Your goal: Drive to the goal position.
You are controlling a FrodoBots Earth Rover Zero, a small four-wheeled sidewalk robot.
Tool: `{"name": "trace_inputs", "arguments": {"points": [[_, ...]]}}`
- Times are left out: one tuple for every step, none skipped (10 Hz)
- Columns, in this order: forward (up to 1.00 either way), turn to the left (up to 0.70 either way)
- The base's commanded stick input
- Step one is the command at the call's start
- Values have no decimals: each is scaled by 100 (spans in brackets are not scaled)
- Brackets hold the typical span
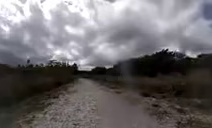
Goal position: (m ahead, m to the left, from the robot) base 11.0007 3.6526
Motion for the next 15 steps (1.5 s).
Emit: {"name": "trace_inputs", "arguments": {"points": [[69, 1], [69, 1], [69, 1], [69, 1], [69, 1], [69, 1], [69, 1], [69, 1], [69, 1], [69, 1], [69, 1], [69, 1], [69, 1], [69, 1], [69, 1]]}}
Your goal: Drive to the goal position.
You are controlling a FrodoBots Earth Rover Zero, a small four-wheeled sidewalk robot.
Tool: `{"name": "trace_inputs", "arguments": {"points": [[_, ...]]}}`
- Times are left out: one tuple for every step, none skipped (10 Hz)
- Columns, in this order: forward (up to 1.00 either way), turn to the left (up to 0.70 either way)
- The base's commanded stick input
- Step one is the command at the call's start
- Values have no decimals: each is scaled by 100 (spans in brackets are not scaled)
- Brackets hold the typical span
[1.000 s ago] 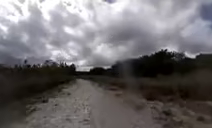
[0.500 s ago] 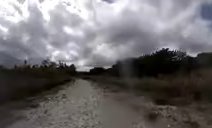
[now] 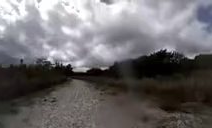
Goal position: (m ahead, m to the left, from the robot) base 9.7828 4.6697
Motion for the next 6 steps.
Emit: {"name": "trace_inputs", "arguments": {"points": [[69, 1], [69, 1], [69, 1], [69, 1], [69, 1], [69, 1]]}}
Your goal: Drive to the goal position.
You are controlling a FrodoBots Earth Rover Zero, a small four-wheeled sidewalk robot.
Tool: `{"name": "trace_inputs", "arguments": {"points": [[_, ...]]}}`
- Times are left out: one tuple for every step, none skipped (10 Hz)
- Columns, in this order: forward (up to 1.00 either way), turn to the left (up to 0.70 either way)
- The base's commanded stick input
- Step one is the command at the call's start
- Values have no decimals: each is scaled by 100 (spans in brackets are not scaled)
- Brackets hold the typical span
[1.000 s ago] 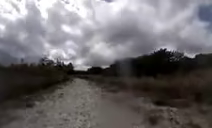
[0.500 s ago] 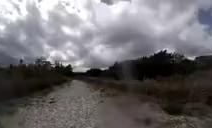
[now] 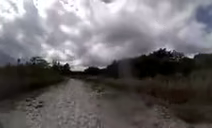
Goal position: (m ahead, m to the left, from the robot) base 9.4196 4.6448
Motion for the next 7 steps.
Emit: {"name": "trace_inputs", "arguments": {"points": [[69, 1], [69, 1], [69, 1], [69, 1], [69, 1], [69, 1], [69, 1]]}}
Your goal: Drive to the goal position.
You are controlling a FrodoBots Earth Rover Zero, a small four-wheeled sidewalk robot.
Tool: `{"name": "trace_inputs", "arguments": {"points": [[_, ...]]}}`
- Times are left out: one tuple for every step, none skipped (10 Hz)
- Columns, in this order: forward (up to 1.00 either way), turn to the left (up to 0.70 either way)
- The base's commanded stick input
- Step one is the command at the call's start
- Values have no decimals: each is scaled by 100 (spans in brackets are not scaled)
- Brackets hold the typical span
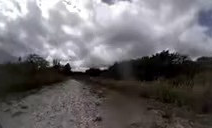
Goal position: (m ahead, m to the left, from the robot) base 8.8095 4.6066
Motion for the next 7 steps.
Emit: {"name": "trace_inputs", "arguments": {"points": [[69, 1], [69, 1], [69, 1], [69, 1], [69, 1], [69, 1], [69, 1]]}}
